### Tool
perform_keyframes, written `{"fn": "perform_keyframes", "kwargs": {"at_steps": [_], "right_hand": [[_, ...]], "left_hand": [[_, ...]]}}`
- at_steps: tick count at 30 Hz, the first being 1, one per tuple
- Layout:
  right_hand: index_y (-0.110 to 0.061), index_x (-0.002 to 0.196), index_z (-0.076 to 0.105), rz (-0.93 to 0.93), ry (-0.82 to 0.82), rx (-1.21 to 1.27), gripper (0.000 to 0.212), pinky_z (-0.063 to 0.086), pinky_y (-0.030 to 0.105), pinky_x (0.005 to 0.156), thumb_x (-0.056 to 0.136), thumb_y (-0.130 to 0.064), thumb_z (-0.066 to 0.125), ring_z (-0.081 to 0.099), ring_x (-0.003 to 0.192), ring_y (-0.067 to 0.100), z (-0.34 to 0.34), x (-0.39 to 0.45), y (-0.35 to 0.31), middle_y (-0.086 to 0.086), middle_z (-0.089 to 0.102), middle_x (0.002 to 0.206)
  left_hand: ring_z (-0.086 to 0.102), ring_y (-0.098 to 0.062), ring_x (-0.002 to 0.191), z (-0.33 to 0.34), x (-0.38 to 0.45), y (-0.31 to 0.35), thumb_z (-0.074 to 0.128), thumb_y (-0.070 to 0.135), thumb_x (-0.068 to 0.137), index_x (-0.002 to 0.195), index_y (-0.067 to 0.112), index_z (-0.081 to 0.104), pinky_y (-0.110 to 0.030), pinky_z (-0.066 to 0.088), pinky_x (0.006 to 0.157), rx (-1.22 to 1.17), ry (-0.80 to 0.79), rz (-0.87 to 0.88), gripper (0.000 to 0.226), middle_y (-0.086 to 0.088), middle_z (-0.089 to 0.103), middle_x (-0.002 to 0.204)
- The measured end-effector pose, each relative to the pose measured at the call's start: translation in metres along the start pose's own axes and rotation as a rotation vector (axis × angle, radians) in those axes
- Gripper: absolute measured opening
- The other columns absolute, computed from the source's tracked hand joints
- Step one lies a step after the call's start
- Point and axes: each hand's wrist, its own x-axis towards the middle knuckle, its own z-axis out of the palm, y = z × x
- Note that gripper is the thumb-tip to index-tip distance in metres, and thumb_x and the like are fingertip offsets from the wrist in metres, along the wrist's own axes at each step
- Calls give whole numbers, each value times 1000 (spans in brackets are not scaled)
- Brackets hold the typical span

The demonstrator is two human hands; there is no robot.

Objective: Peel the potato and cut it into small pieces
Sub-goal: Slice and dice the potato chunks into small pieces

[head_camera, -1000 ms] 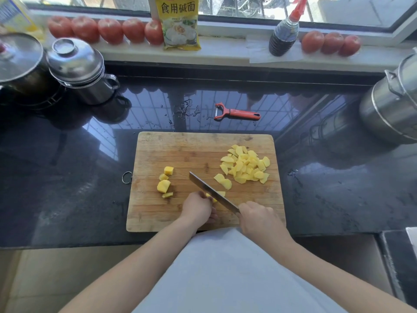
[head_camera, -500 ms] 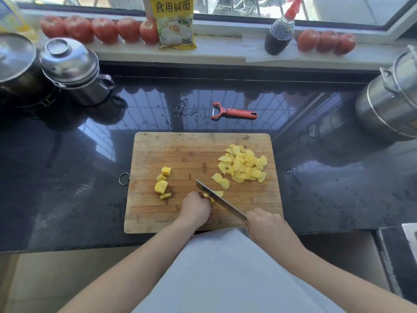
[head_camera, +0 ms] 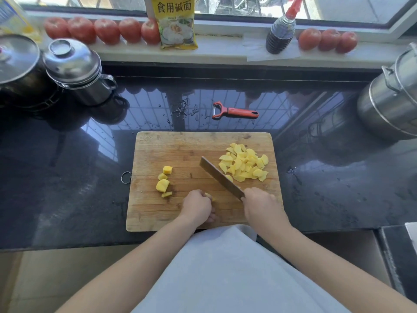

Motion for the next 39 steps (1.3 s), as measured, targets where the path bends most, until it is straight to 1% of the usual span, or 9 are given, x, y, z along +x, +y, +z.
{"fn": "perform_keyframes", "kwargs": {"at_steps": [2, 4, 9, 13, 16, 20, 30, 34, 39], "right_hand": [[-17, 91, 59, 11, 28, 29, 18, 54, 42, 62, 103, -26, 49, 62, 73, 29, -8, 5, 6, 0, 61, 85], [-17, 90, 60, -8, 36, 48, 17, 54, 43, 61, 102, -25, 51, 62, 70, 28, -13, 4, 8, 0, 60, 83], [-19, 77, 49, -99, 11, 57, 22, 39, 38, 52, 98, -19, 55, 55, 62, 33, -9, -18, -6, 1, 53, 75], [-15, 88, 57, -90, -80, 3, 16, 35, 36, 57, 100, -20, 48, 61, 74, 38, 0, -26, -11, 4, 58, 85], [-15, 86, 57, -97, -74, -2, 16, 34, 35, 55, 100, -21, 50, 62, 71, 39, 0, -27, -11, 4, 58, 83], [-16, 91, 57, -88, -100, -22, 17, 34, 35, 57, 102, -23, 45, 63, 78, 36, 0, -26, -14, 3, 58, 89], [-20, 84, 43, -70, -180, 0, 17, 32, 35, 58, 101, -23, 46, 60, 79, 37, 1, -23, -14, -1, 42, 82], [-19, 86, 41, -68, -205, -42, 13, 34, 36, 61, 99, -18, 45, 61, 84, 37, 3, -15, -22, 4, 51, 92], [-17, 84, 50, -112, -117, -3, 12, 33, 37, 54, 95, -11, 51, 63, 73, 40, 16, 4, -38, 7, 57, 88]], "left_hand": [[77, -37, 81, -2, 0, -2, 51, 17, 107, 125, 7, 56, -37, 65, 62, -1, -24, 9, 21, -22, 74, 96], [78, -35, 81, -5, -1, -5, 51, 19, 108, 120, 1, 60, -37, 66, 66, -10, -49, 24, 24, -20, 74, 93], [77, -38, 79, -8, -4, -14, 52, 18, 107, 104, 2, 63, -44, 66, 70, -88, -50, -3, 20, -19, 74, 83], [77, -39, 77, -4, -2, -12, 51, 19, 107, 94, 4, 63, -47, 66, 70, -65, -15, -7, 24, -20, 74, 81], [73, -35, 66, -2, 0, -11, 50, 20, 106, 92, 5, 61, -49, 65, 70, -85, -13, -26, 23, -19, 71, 76], [69, -32, 61, -2, 1, -9, 50, 19, 106, 87, 7, 59, -45, 65, 66, -58, 6, -36, 25, -20, 70, 75], [77, -37, 72, -5, 0, -5, 48, 15, 104, 96, 7, 65, -46, 66, 64, 9, 3, -30, 20, -21, 76, 85], [77, -38, 70, -5, 0, -3, 48, 11, 101, 95, 7, 68, -48, 66, 65, 9, -12, -35, 22, -21, 76, 80], [76, -38, 69, -6, -1, -3, 48, 6, 97, 98, 4, 72, -50, 66, 65, 31, -6, -13, 24, -21, 76, 78]]}}
